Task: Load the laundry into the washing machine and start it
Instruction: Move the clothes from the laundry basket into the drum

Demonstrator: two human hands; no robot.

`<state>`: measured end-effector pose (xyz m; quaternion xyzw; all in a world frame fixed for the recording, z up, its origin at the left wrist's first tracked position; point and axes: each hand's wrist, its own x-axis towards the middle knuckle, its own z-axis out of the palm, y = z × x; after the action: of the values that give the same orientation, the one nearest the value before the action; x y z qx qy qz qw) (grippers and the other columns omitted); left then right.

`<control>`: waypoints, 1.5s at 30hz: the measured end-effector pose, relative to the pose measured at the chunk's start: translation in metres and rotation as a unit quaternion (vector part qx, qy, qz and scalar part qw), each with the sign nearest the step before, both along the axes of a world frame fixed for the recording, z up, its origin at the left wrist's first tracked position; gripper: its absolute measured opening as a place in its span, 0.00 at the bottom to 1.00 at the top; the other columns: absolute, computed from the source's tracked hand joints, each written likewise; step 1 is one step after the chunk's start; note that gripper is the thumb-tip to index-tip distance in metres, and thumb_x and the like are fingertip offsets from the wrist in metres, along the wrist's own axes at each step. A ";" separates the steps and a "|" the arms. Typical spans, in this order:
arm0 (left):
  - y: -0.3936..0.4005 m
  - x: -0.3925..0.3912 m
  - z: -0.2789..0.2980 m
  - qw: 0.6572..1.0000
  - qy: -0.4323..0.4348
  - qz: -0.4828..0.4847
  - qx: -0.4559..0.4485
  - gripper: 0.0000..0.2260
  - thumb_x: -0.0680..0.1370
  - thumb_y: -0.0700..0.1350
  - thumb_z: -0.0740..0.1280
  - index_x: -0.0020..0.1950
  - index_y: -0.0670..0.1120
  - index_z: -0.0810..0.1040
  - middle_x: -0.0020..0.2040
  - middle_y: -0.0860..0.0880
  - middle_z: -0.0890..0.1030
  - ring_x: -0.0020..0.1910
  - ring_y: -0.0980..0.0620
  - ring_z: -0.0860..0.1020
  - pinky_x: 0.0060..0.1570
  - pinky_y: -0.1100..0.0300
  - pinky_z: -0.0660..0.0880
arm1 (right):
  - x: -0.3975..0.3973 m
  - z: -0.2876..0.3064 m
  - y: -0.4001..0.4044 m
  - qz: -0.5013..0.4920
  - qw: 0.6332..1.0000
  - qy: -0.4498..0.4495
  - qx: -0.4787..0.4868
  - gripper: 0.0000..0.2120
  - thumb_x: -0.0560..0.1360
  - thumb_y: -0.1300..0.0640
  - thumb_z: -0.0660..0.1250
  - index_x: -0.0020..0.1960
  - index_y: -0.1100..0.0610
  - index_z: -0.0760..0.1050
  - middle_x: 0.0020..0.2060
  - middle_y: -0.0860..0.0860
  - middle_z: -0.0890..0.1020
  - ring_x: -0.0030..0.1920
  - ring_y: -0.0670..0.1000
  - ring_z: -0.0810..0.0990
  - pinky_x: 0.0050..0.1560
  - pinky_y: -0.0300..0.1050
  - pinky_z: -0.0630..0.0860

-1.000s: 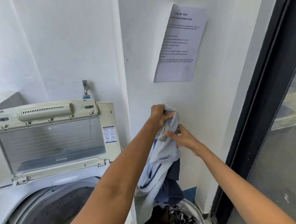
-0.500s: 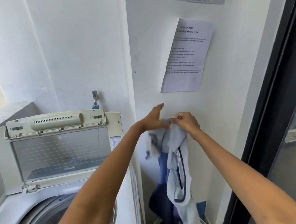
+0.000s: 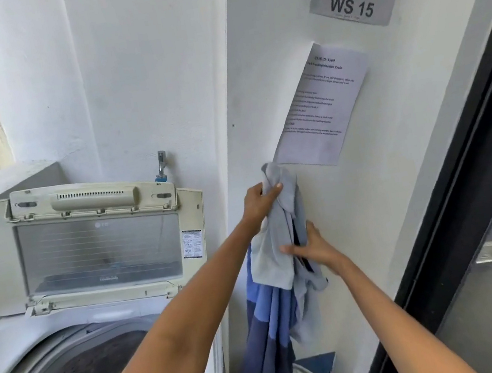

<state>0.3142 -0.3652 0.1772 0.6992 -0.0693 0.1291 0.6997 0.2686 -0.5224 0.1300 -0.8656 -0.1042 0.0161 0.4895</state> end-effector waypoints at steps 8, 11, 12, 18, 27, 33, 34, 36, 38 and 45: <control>0.054 0.009 0.018 0.985 0.006 -0.056 -0.161 0.15 0.78 0.47 0.65 0.62 0.41 0.74 0.52 0.45 0.81 0.50 0.50 0.80 0.48 0.60 0.79 | 0.021 -0.047 -0.023 -0.083 0.989 0.039 -0.118 0.10 0.75 0.55 0.68 0.39 0.54 0.69 0.40 0.53 0.76 0.43 0.50 0.73 0.41 0.43 0.66; 0.080 0.015 0.019 0.998 0.000 -0.014 -0.068 0.19 0.77 0.45 0.68 0.64 0.40 0.70 0.55 0.44 0.78 0.54 0.47 0.78 0.49 0.58 0.77 | 0.035 -0.025 -0.024 -0.198 0.976 -0.042 -0.085 0.10 0.76 0.60 0.62 0.38 0.53 0.63 0.39 0.56 0.75 0.42 0.53 0.73 0.41 0.47 0.68; 0.088 0.015 0.020 1.000 0.002 0.017 -0.021 0.20 0.76 0.44 0.69 0.64 0.41 0.68 0.55 0.45 0.76 0.54 0.48 0.76 0.50 0.57 0.76 | 0.038 -0.010 -0.023 -0.236 0.968 -0.057 -0.062 0.07 0.76 0.62 0.59 0.40 0.54 0.64 0.41 0.57 0.74 0.43 0.54 0.73 0.42 0.48 0.68; 0.132 0.015 0.006 0.969 0.077 0.150 0.178 0.13 0.70 0.51 0.74 0.46 0.43 0.81 0.38 0.46 0.80 0.40 0.48 0.78 0.39 0.56 0.76 | 0.063 0.061 -0.014 -0.294 0.950 -0.102 0.021 0.15 0.71 0.68 0.53 0.53 0.55 0.70 0.48 0.59 0.77 0.49 0.60 0.77 0.50 0.53 0.76; 0.130 0.006 0.030 0.980 -0.066 0.149 0.118 0.03 0.74 0.42 0.70 0.46 0.49 0.82 0.34 0.50 0.81 0.34 0.58 0.76 0.42 0.61 0.69 | 0.068 0.108 0.013 -0.261 0.927 -0.054 0.262 0.14 0.73 0.68 0.53 0.42 0.52 0.70 0.45 0.57 0.77 0.37 0.52 0.74 0.40 0.51 0.79; 0.065 -0.002 0.039 0.992 -0.069 -0.095 0.040 0.19 0.76 0.41 0.68 0.67 0.43 0.72 0.59 0.46 0.79 0.54 0.58 0.78 0.59 0.59 0.73 | 0.050 0.136 0.066 -0.074 0.948 -0.029 0.308 0.13 0.76 0.71 0.53 0.42 0.55 0.68 0.39 0.55 0.75 0.38 0.51 0.76 0.38 0.45 0.79; 0.057 -0.002 0.040 0.988 -0.052 -0.133 0.057 0.26 0.76 0.42 0.69 0.72 0.44 0.65 0.64 0.48 0.74 0.60 0.56 0.75 0.62 0.60 0.70 | 0.047 0.140 0.072 -0.061 0.947 -0.037 0.312 0.13 0.75 0.71 0.54 0.42 0.55 0.68 0.39 0.55 0.75 0.37 0.51 0.76 0.36 0.43 0.78; 0.046 0.001 0.040 0.984 -0.069 -0.117 0.113 0.34 0.73 0.42 0.72 0.74 0.45 0.59 0.65 0.50 0.71 0.63 0.55 0.71 0.62 0.61 0.67 | 0.041 0.145 0.079 -0.030 0.951 -0.057 0.304 0.11 0.75 0.70 0.55 0.43 0.56 0.69 0.38 0.55 0.76 0.36 0.50 0.77 0.35 0.41 0.77; 0.043 0.008 0.037 0.984 -0.124 -0.004 0.131 0.30 0.69 0.46 0.73 0.69 0.46 0.69 0.61 0.48 0.77 0.59 0.52 0.76 0.57 0.60 0.71 | 0.038 0.147 0.078 0.007 0.966 -0.082 0.245 0.08 0.76 0.68 0.58 0.48 0.57 0.71 0.44 0.55 0.77 0.40 0.50 0.79 0.41 0.43 0.79; 0.067 0.019 0.054 0.981 -0.129 0.143 -0.025 0.20 0.71 0.35 0.72 0.63 0.41 0.76 0.58 0.42 0.80 0.56 0.49 0.79 0.53 0.68 0.74 | 0.044 0.052 0.042 0.063 0.994 -0.056 -0.075 0.48 0.68 0.49 0.76 0.77 0.55 0.49 0.73 0.52 0.60 0.71 0.51 0.63 0.70 0.48 0.64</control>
<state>0.3332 -0.2985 0.2317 0.6615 -0.0551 0.3181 0.6769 0.3127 -0.4802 0.1816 -0.8911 -0.1840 0.0060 0.4149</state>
